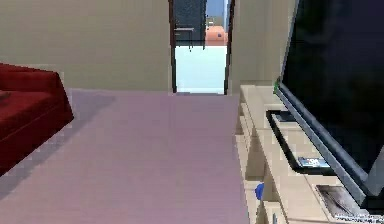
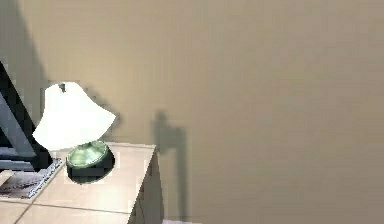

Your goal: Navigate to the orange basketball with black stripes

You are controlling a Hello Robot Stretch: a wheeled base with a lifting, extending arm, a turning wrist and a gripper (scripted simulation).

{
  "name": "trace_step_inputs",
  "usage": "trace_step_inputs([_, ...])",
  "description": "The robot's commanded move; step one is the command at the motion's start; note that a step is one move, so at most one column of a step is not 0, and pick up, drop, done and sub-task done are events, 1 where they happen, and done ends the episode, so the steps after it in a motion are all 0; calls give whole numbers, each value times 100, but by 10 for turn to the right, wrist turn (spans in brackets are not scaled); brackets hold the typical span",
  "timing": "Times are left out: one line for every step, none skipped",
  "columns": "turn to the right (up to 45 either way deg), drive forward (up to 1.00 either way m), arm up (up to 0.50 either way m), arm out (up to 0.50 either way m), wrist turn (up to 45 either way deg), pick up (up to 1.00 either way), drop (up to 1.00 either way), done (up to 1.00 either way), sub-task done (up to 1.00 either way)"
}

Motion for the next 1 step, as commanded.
trace_step_inputs([0, 100, 0, 0, 0, 0, 0, 0, 0])
